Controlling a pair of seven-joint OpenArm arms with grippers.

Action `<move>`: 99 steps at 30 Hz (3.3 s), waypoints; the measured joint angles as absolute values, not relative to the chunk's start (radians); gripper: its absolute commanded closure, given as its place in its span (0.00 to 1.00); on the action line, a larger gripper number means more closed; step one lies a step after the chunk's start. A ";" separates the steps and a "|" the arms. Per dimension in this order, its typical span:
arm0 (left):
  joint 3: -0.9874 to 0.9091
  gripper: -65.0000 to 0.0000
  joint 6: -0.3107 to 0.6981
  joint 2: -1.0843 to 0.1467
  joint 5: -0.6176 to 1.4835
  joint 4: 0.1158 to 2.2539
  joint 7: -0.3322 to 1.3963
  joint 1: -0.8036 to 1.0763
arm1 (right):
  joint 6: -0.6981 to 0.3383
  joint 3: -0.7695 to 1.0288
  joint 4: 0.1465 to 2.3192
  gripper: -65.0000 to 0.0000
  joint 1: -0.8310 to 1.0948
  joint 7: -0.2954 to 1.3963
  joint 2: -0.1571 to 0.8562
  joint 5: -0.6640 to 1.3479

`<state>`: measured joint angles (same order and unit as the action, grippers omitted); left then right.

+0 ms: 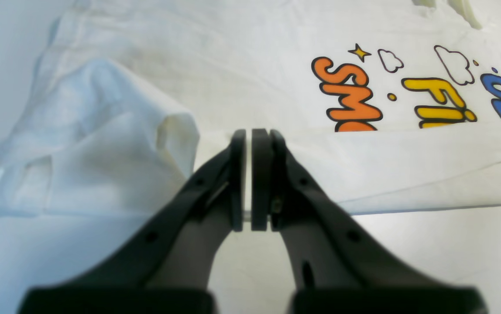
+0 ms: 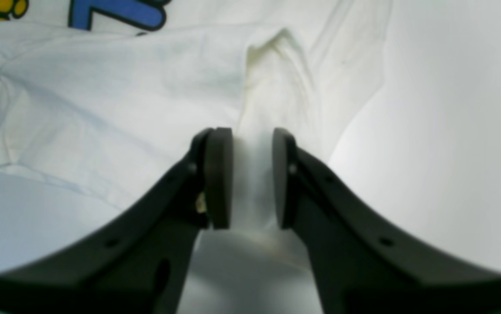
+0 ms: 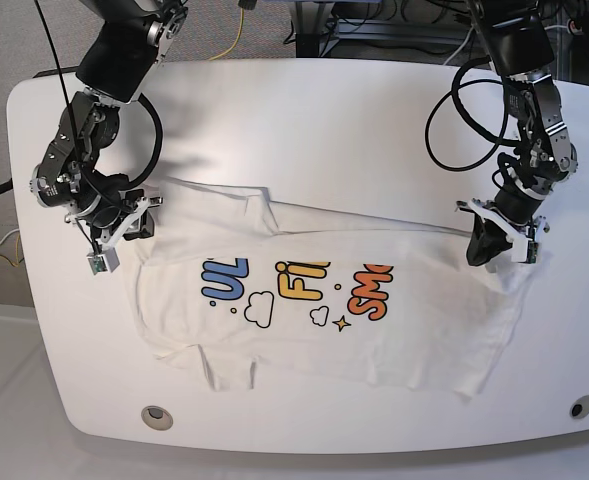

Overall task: Fold the T-shirt properly
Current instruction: 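Open both grippers and regrasp the folded edge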

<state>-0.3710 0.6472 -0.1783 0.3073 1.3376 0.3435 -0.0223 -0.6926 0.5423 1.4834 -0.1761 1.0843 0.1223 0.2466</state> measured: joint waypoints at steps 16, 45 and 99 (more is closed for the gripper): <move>-0.371 0.99 0.646 -0.215 0.307 1.209 0.253 -0.066 | -0.693 0.542 1.483 0.75 -0.176 1.084 0.122 0.247; -0.366 0.98 0.644 -0.267 0.307 1.003 0.176 -0.159 | -0.693 0.542 1.483 0.75 -0.185 1.084 0.122 0.247; -0.491 0.32 0.641 -0.336 0.307 0.978 0.170 -0.163 | -0.693 0.426 1.483 0.75 -0.179 1.084 0.105 0.239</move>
<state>-0.4908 0.6407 -0.3359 0.3073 0.9779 0.1699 -0.1627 -0.6926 0.4255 1.4834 -0.1791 1.0843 0.1055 0.2390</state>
